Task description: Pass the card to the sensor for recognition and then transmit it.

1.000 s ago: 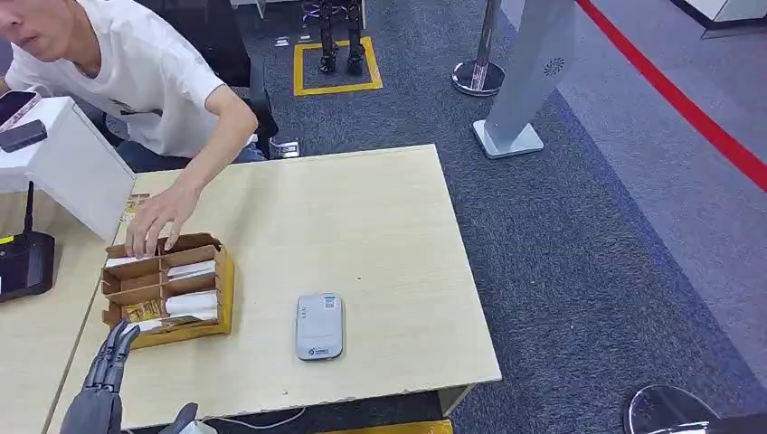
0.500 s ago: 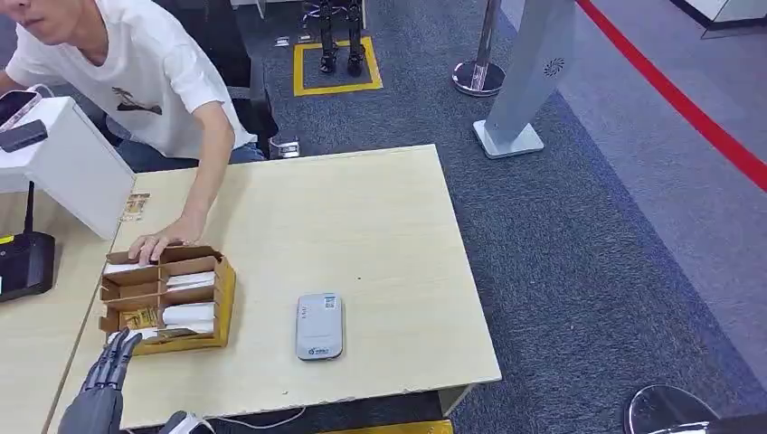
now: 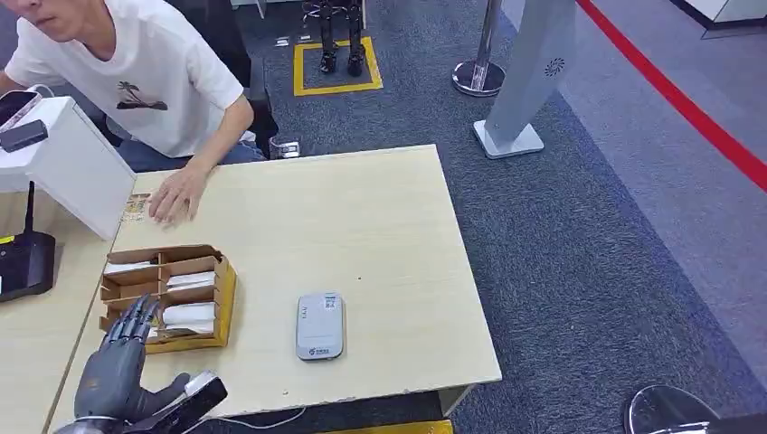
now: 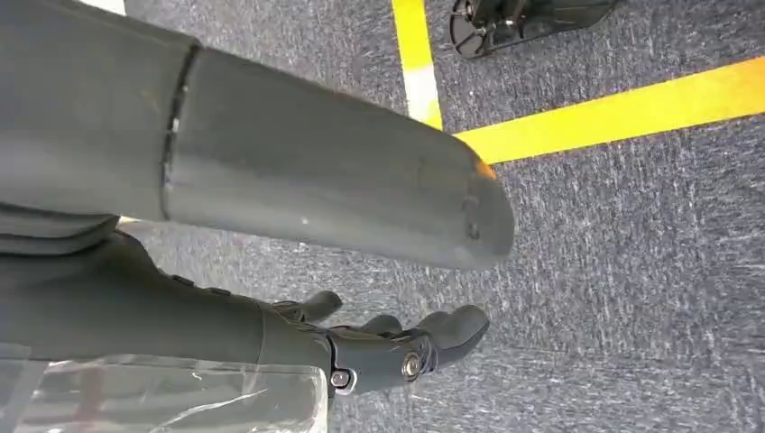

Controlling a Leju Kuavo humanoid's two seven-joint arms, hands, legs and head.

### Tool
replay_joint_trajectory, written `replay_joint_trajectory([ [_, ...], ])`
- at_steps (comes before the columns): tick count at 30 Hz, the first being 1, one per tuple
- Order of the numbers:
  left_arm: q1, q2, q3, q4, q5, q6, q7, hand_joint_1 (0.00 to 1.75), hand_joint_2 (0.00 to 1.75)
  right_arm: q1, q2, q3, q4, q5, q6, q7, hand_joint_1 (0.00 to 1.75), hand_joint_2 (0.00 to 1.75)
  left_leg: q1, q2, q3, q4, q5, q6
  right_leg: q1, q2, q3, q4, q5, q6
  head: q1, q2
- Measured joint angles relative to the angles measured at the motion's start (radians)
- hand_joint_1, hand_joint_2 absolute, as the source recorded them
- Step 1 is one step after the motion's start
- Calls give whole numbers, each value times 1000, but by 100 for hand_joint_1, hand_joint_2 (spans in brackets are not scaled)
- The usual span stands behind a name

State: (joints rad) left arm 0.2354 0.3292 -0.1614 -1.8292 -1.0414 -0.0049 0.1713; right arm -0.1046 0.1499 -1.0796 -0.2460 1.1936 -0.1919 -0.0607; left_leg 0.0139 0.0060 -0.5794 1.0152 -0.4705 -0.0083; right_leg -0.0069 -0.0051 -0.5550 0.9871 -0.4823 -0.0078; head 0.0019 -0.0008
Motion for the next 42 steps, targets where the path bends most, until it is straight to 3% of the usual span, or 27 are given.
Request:
replay_joint_trajectory([
  [17,-131,1,0,97,1,-59,-19,0,175,-11,0,26,0,19,0,12,0,0,0,0,0,0,0,0,0,1,0,0,0,0,0,0],
  [18,-136,1,0,100,1,-63,-21,175,175,-11,0,27,0,19,0,13,0,0,0,0,0,0,0,0,0,1,0,0,0,0,0,0],
  [25,-157,12,-2,108,19,-100,-29,175,175,-11,0,34,0,18,0,16,0,0,0,0,0,0,0,0,0,1,0,0,0,0,0,0],
  [42,-170,35,-3,108,54,-113,-27,175,175,-10,0,40,0,15,-4,16,0,0,0,0,0,0,0,0,0,1,0,0,0,0,0,0],
])
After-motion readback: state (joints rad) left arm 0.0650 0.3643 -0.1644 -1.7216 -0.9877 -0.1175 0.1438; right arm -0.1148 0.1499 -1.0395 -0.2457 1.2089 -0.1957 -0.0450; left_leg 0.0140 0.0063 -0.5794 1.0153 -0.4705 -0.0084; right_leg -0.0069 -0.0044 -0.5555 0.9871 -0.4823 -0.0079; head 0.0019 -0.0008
